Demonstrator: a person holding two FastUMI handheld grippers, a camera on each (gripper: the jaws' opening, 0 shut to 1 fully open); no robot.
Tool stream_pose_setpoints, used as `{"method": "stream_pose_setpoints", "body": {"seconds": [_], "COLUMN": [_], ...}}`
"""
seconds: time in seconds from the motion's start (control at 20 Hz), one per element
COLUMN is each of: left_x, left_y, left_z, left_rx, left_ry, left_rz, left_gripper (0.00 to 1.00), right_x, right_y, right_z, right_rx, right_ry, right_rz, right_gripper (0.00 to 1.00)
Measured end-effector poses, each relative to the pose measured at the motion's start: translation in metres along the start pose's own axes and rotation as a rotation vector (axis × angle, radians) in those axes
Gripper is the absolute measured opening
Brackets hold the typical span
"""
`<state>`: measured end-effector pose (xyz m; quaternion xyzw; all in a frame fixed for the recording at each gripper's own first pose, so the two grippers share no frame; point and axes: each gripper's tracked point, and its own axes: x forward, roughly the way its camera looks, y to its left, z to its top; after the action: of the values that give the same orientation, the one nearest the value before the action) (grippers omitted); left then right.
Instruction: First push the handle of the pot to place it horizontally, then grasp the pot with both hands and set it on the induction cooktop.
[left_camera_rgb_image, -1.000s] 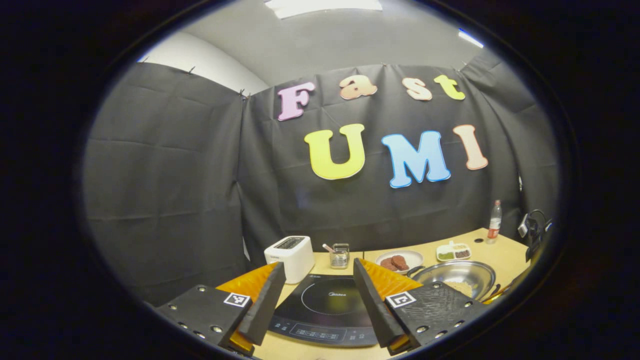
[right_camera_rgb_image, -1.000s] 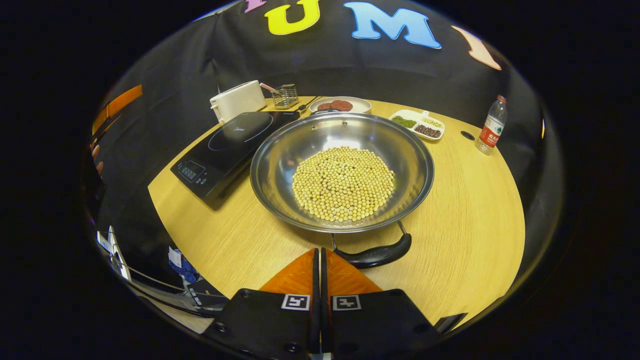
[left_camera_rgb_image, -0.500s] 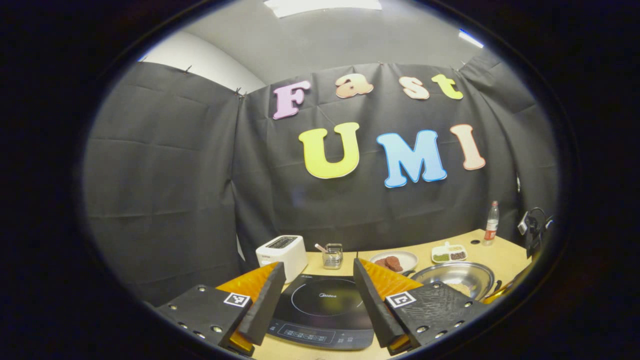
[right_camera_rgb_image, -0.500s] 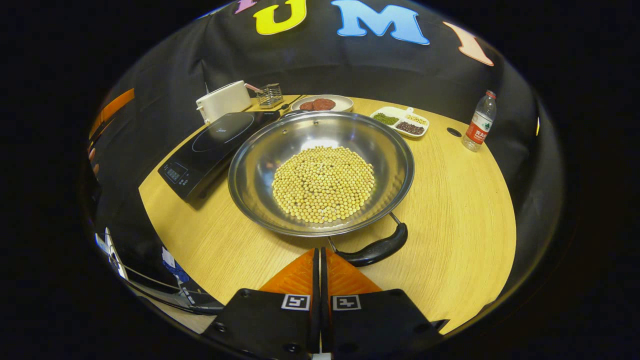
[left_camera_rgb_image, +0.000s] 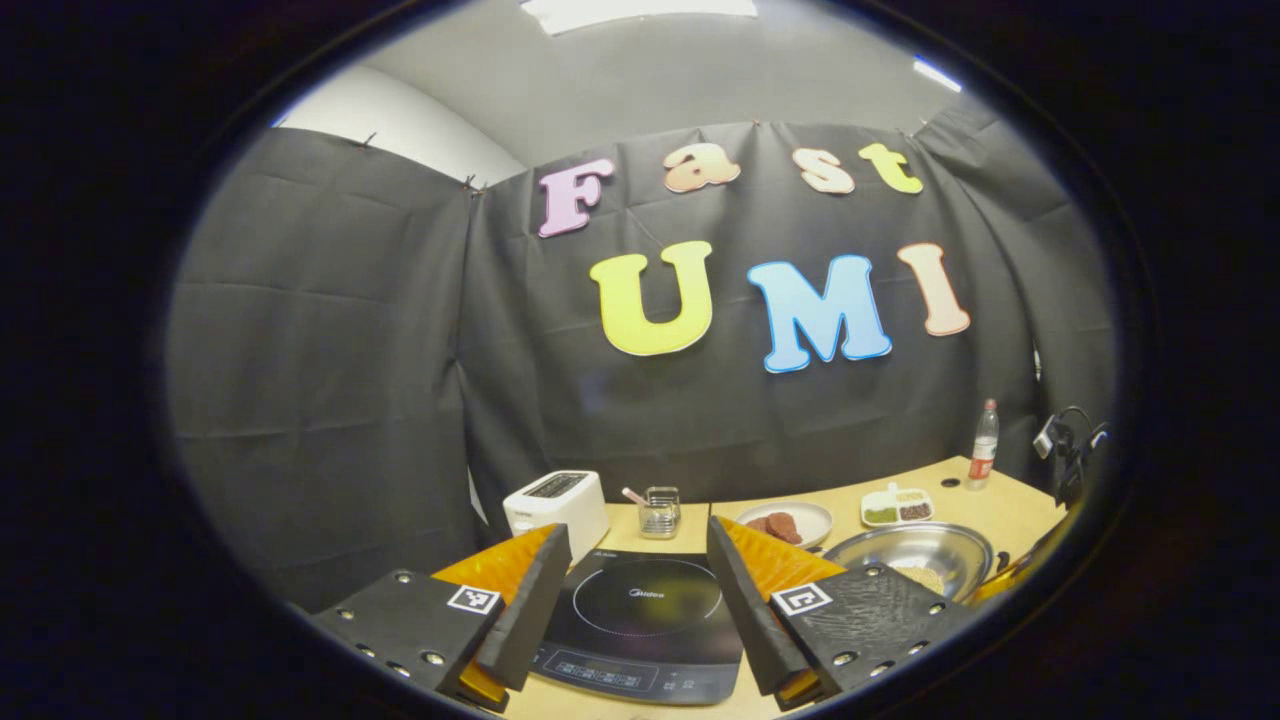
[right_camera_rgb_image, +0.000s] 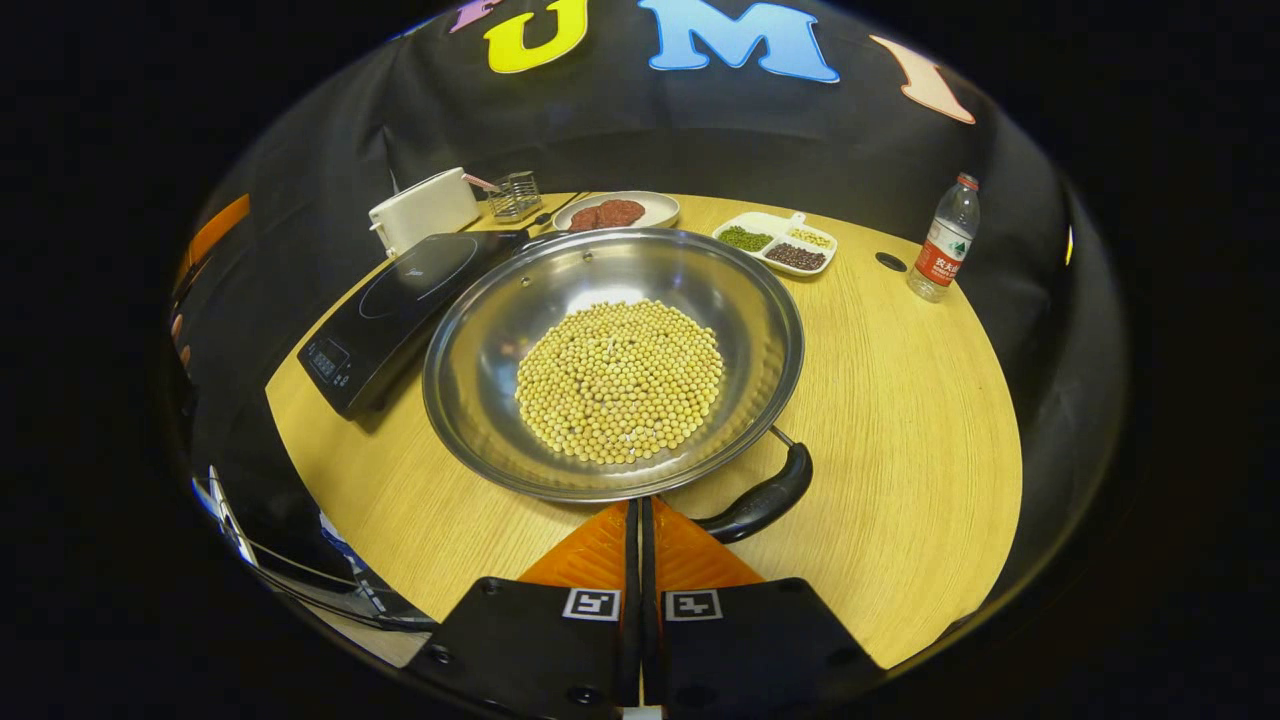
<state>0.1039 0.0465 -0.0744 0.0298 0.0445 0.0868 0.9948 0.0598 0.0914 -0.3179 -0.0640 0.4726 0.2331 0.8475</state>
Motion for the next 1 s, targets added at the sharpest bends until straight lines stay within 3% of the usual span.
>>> {"method": "stream_pose_setpoints", "body": {"seconds": [0.45, 0.5, 0.55, 1.0], "left_x": [0.004, 0.005, 0.005, 0.007], "left_y": [-0.014, -0.016, -0.016, -0.028], "left_z": [-0.004, -0.003, -0.003, -0.005], "left_rx": [0.010, 0.011, 0.012, 0.028], "left_ry": [0.015, 0.015, 0.016, 0.031], "left_rz": [-0.001, 0.000, 0.002, 0.026], "left_gripper": [0.81, 0.85, 0.81, 0.81], "right_x": [0.009, 0.010, 0.011, 0.020], "right_y": [-0.026, -0.029, -0.032, -0.063], "right_z": [0.006, 0.007, 0.008, 0.022], "right_rx": [-0.011, -0.007, -0.002, 0.025], "right_ry": [0.012, 0.012, 0.012, -0.002], "right_rz": [-0.029, -0.032, -0.035, -0.049], "right_gripper": [0.02, 0.02, 0.02, 0.02]}}
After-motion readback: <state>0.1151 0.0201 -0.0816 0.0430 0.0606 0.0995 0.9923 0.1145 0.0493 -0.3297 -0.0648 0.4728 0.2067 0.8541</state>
